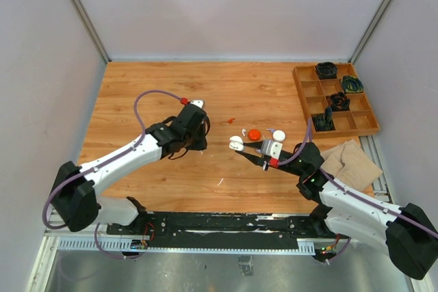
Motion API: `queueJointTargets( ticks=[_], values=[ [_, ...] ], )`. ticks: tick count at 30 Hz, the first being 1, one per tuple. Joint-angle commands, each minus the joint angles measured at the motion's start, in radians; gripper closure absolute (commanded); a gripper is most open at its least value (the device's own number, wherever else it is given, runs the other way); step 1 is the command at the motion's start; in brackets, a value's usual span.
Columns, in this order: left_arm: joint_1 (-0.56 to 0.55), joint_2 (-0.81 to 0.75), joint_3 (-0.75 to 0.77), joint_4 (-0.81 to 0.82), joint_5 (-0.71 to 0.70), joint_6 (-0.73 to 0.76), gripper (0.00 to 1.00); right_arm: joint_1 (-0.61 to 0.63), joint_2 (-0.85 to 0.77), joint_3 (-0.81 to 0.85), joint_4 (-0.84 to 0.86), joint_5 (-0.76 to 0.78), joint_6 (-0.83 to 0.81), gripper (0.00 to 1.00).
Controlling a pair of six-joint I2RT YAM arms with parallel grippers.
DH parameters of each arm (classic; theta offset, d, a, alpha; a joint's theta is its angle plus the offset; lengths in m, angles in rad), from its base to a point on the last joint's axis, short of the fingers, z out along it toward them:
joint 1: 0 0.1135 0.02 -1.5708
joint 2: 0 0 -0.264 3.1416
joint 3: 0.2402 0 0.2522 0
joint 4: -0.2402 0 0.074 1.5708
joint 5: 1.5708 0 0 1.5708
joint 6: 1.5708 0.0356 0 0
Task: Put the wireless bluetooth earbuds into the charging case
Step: Pick up the earbud from the center of the board, then place the earbud in the charging case.
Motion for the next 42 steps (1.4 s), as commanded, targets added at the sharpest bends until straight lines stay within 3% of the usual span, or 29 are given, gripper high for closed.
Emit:
queueJointTargets(
  ticks=[1, 10, 21, 42],
  values=[
    [-0.007, -0.126, -0.027, 0.14, 0.045, 0.012, 0.83, 0.016, 0.009, 0.03, 0.075, 0.056, 0.022, 0.99],
    [-0.008, -0.375, -0.135, 0.453, 0.212, 0.065, 0.82, 0.017, 0.059, 0.056, 0.12, 0.079, 0.071, 0.99],
    [-0.018, -0.449, -0.229, 0.777, 0.413, 0.048, 0.82, 0.017, 0.103, 0.066, 0.229, 0.093, 0.177, 0.99],
    [-0.133, -0.353, -0.287, 1.017, 0.373, 0.083, 0.83, 0.017, 0.132, 0.082, 0.35, 0.073, 0.294, 0.99]
  ],
)
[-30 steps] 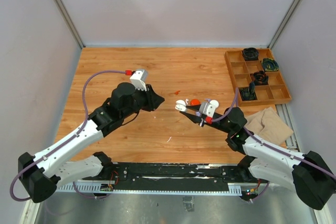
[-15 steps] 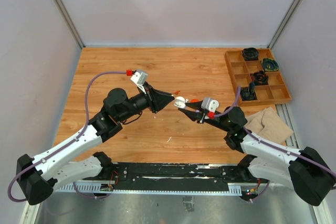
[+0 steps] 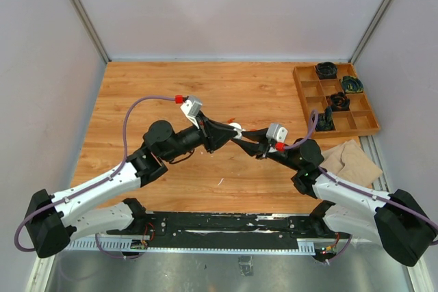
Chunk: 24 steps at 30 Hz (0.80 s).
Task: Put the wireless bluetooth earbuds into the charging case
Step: Place the earbud in the charging case.
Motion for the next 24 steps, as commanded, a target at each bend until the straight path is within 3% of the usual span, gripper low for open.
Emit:
queueJointTargets(
  ticks=[1, 24],
  values=[
    [-0.02, 0.019, -0.011, 0.084, -0.027, 0.011, 0.83, 0.017, -0.005, 0.033, 0.075, -0.007, 0.029, 0.99],
    [-0.026, -0.006, -0.064, 0.08, -0.104, -0.008, 0.82, 0.018, -0.02, 0.025, 0.081, -0.007, 0.028, 0.99]
  ],
)
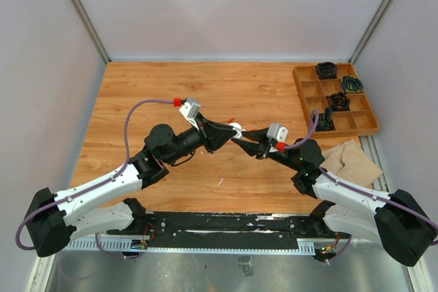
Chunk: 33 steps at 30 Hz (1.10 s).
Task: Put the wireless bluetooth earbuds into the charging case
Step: Place the earbud in the charging case.
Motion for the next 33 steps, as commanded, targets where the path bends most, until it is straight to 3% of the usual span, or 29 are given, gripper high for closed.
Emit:
queueJointTargets(
  ticks=[1, 14, 33],
  values=[
    [-0.009, -0.022, -0.012, -0.006, -0.045, -0.002, 0.81, 0.017, -0.019, 0.025, 0.068, -0.005, 0.013, 0.99],
    [-0.009, -0.029, 0.048, -0.155, -0.135, 0.0, 0.72, 0.018, -0.012, 0.024, 0.074, -0.006, 0.015, 0.99],
    [-0.009, 0.01, 0.165, -0.281, -0.083, 0.029, 0.64, 0.018, 0.0, 0.014, 0.064, -0.017, 0.003, 0.99]
  ],
)
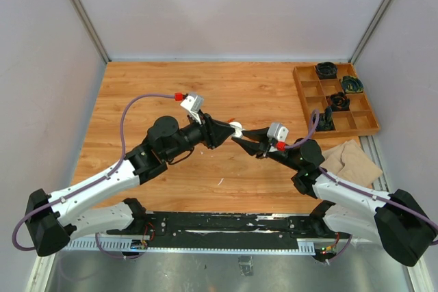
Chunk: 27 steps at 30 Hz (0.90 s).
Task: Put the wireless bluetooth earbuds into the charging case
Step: Place the earbud in the charging case.
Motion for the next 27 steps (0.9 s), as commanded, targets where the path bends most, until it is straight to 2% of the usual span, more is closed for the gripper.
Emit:
queueJointTargets(
  ticks=[1, 19, 27],
  values=[
    [-0.003, 0.016, 0.048, -0.02, 0.015, 0.033, 0.64, 0.018, 0.001, 0.016, 0.061, -0.019, 0.003, 0.99],
    [-0.003, 0.033, 0.089, -0.045, 0.087, 0.082, 0.6, 0.018, 0.016, 0.036, 0.022, -0.065, 0.007, 0.99],
    [-0.003, 0.065, 0.109, -0.049, 0.162, 0.099, 0.6, 0.018, 0.023, 0.048, 0.01, -0.09, 0.01, 0.99]
  ],
)
